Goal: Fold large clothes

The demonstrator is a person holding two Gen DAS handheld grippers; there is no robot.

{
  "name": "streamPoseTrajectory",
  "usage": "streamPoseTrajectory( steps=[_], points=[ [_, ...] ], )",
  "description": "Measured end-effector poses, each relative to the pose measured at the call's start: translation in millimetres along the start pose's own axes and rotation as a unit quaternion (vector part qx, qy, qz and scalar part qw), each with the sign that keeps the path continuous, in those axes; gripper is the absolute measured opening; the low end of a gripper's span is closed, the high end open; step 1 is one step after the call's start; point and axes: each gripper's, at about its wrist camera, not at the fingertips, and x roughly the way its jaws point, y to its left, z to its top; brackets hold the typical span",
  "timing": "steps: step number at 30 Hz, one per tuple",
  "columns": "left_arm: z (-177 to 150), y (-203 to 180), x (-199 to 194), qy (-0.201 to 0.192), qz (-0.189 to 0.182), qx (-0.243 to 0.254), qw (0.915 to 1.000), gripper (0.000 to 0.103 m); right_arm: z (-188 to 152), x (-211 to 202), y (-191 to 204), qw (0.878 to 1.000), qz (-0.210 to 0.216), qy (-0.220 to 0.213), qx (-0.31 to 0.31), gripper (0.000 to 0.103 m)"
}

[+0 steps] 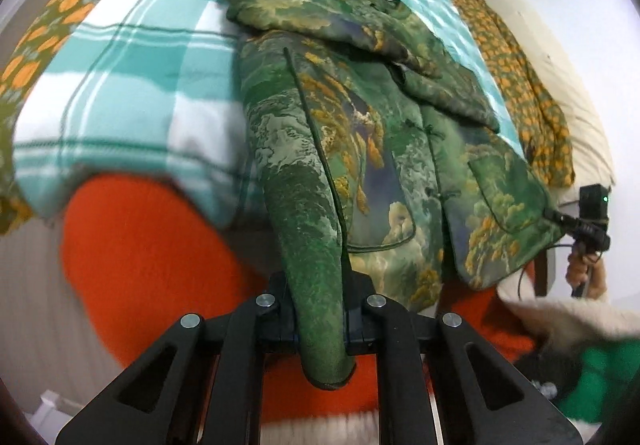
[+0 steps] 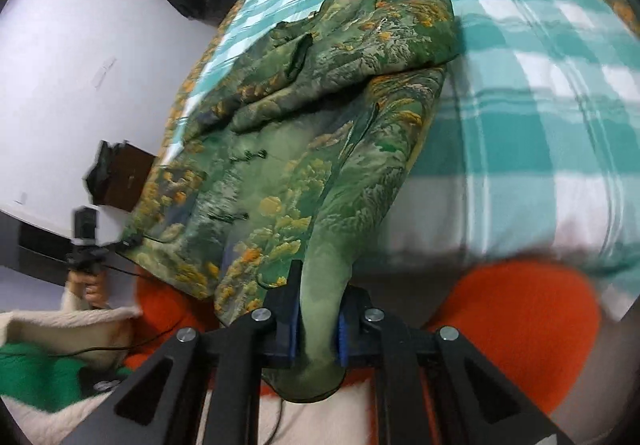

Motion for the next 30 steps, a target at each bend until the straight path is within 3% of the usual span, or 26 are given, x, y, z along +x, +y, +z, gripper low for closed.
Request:
streamPoseTrajectory(
  steps=[4, 7, 11, 14, 16, 17, 19, 21, 25, 27, 28, 30],
  points=[
    [26, 6, -30, -0.033, -0.055, -0.024, 0.9976, 0.011, 11, -21, -11, 0.995, 0.077, -0.040, 0.056, 0.013],
    [85, 2, -44, -0.089, -0.079, -0.024, 0.9926, 0.011, 59, -28, -24, 0.985, 0.118, -0.092, 0.081, 0.013],
    [172, -1, -22, -0.144, -0.077, -0.045, 0.9856, 0.011, 139, -7, -36, 0.978, 0.115, -0.151, 0.086, 0.013],
    [219, 2, 13, -0.164, -0.048, -0.066, 0.9830, 0.013, 186, 25, -48, 0.973, 0.101, -0.187, 0.093, 0.013],
    [236, 6, 31, -0.175, -0.032, -0.079, 0.9809, 0.018, 205, 51, -65, 0.968, 0.081, -0.205, 0.120, 0.015],
    [244, 10, 43, -0.177, -0.025, -0.090, 0.9798, 0.026, 211, 63, -73, 0.965, 0.073, -0.212, 0.136, 0.016],
    [254, 23, 65, -0.168, -0.033, -0.114, 0.9786, 0.046, 217, 85, -85, 0.963, 0.058, -0.209, 0.163, 0.024],
    [245, 31, 63, -0.176, -0.032, -0.122, 0.9764, 0.066, 218, 103, -99, 0.960, 0.067, -0.188, 0.199, 0.045],
    [229, 42, 36, -0.206, -0.058, -0.103, 0.9714, 0.086, 208, 92, -95, 0.948, 0.136, -0.199, 0.207, 0.067],
    [221, 45, 22, -0.214, -0.049, -0.073, 0.9728, 0.094, 207, 79, -85, 0.949, 0.153, -0.208, 0.182, 0.074],
    [216, 46, 19, -0.209, -0.034, -0.048, 0.9761, 0.094, 207, 70, -79, 0.953, 0.146, -0.213, 0.160, 0.075],
    [216, 43, 29, -0.182, -0.004, -0.011, 0.9832, 0.095, 212, 58, -58, 0.972, 0.064, -0.211, 0.080, 0.078]
  ],
)
